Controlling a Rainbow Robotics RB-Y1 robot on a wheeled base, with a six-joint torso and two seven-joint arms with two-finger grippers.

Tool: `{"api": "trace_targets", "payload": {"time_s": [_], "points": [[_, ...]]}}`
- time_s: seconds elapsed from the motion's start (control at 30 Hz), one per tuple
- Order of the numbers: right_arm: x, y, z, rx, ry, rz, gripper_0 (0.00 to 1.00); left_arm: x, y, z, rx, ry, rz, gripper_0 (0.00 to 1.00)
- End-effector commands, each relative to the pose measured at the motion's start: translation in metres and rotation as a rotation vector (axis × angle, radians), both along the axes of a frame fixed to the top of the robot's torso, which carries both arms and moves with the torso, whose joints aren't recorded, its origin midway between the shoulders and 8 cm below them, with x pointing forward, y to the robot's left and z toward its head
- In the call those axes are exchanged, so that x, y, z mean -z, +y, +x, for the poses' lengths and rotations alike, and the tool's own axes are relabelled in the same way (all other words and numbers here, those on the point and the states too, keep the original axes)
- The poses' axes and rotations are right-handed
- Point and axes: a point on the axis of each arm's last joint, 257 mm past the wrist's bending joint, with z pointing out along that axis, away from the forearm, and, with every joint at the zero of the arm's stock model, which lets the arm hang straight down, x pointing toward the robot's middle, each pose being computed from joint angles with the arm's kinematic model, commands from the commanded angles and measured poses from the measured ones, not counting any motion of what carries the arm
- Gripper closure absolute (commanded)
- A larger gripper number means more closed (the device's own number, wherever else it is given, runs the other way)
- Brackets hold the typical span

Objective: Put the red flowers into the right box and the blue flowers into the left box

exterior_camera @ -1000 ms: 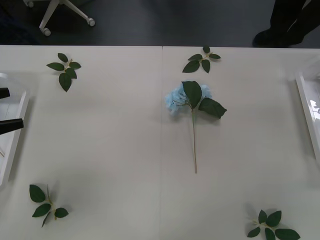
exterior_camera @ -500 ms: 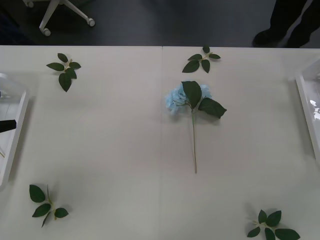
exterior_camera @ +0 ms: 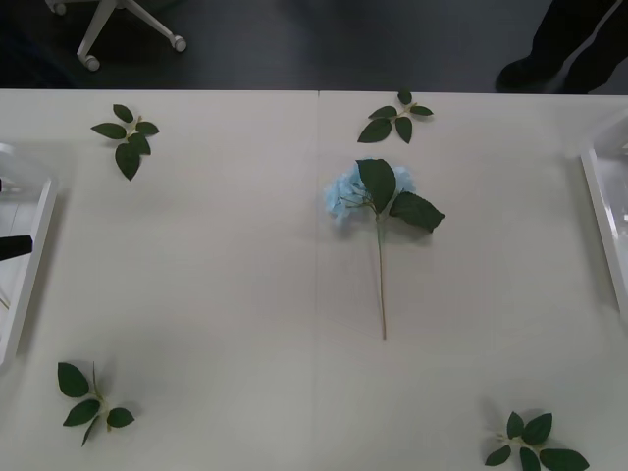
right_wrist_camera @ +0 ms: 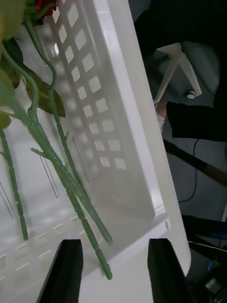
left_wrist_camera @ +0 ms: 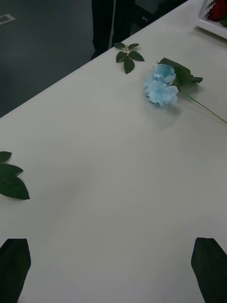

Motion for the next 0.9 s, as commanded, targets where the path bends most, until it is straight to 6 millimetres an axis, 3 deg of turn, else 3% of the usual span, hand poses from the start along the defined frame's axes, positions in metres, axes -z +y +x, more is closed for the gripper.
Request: {"api": "trace_targets", "payload": {"time_s": [0.03,0.27,0.47,0.67,0.7,0.9], "points": [[-0.011,0.002,0.012,0.026,-0.076,0.024,0.16,-0.012,-0.003,0.001,0.032,-0.052,0.066,0.0],[-0.012,0.022,0.022,-0.004,-0.102,0.111,0.16,-0.012,-0.003,0.001,0.032,-0.052,0.066,0.0],[-0.032,0.072,0.04,-0.085,-0.149,0.252,0.16,-0.012,-0.003,0.001,0.032,-0.052,0.066,0.0],[-0.065,0.165,0.057,-0.276,-0.162,0.407,0.16,-0.012,-0.003,0.001,0.032,-0.052,0.066,0.0],[-0.07,0.188,0.059,-0.326,-0.167,0.44,0.16,-0.012,-0.003,0.001,0.032,-0.052,0.066,0.0],[-0.075,0.294,0.058,-0.511,-0.191,0.631,0.16,-0.012,-0.003,0.001,0.032,-0.052,0.066,0.0]]}}
